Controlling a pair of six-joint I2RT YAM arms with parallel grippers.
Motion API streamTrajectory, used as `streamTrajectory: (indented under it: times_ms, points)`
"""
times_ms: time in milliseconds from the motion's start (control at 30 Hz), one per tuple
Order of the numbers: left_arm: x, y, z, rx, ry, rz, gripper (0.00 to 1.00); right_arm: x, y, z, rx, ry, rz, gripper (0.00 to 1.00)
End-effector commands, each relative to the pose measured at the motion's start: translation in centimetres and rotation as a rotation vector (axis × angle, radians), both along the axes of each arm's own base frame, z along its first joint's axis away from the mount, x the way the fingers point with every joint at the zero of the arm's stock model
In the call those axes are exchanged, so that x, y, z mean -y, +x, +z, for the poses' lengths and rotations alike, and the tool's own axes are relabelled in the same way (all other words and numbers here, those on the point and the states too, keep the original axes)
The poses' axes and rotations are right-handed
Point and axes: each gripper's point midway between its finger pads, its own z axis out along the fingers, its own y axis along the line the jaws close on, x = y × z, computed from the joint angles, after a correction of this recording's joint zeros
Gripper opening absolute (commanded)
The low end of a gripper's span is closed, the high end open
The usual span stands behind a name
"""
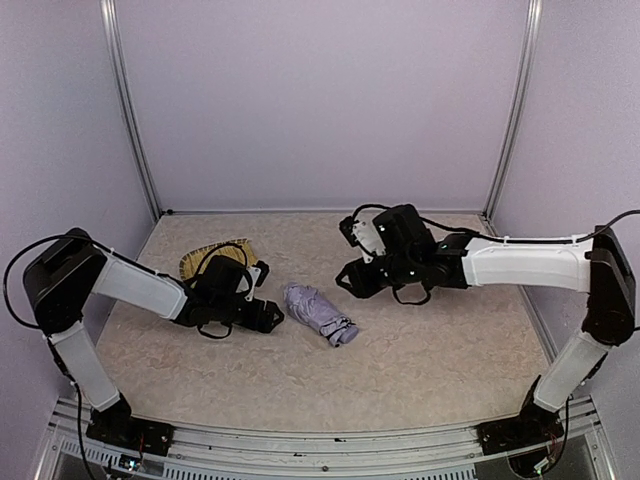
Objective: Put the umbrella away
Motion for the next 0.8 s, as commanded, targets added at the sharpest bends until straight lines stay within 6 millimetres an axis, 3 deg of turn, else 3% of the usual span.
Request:
streamTrajectory:
  times_ms: [0,67,233,367,433,533,667,700,767]
  points:
    - [-0.4,2.4,-1.4,-0.005,0.105,0.010,0.84,9.8,2.8,3.2,0.087,-0.047,-0.242,0.40]
    - [0.8,3.5,-2.2,-0.027,0.127,-0.015,0.84,14.0,3.5,5.3,0.130,0.003,-0.329,0.42]
    - [5.2,5.5,-3.3,-0.061,0.088,-0.123,0.84,24.6,4.2,7.1,0.191,0.014,-0.554,0.42]
    - [6.6,8.5,-4.7,-0.056,0.152,-0.126,0.84,29.0,4.1,7.0,0.210,0.044,-0.645,0.43]
    - [7.2,9.8,-4.3,-0.035,0.171,-0.130,0.83,30.8,4.5,6.5,0.203,0.083,-0.680,0.43]
    - [7.4,11.0,-2.3,0.011,0.160,-0.119,0.84,33.8,5.0,5.5,0.192,0.124,-0.749,0.42]
    - [4.3,12.2,3.7,0.151,0.171,-0.033,0.86,36.3,5.1,5.8,0.247,0.120,-0.820,0.46]
    - [2.9,11.9,4.7,0.179,0.178,-0.015,0.87,36.8,5.1,5.8,0.261,0.110,-0.838,0.53]
    - [-0.1,11.9,7.7,0.256,0.177,0.037,0.90,38.1,5.1,5.6,0.295,0.090,-0.891,0.80]
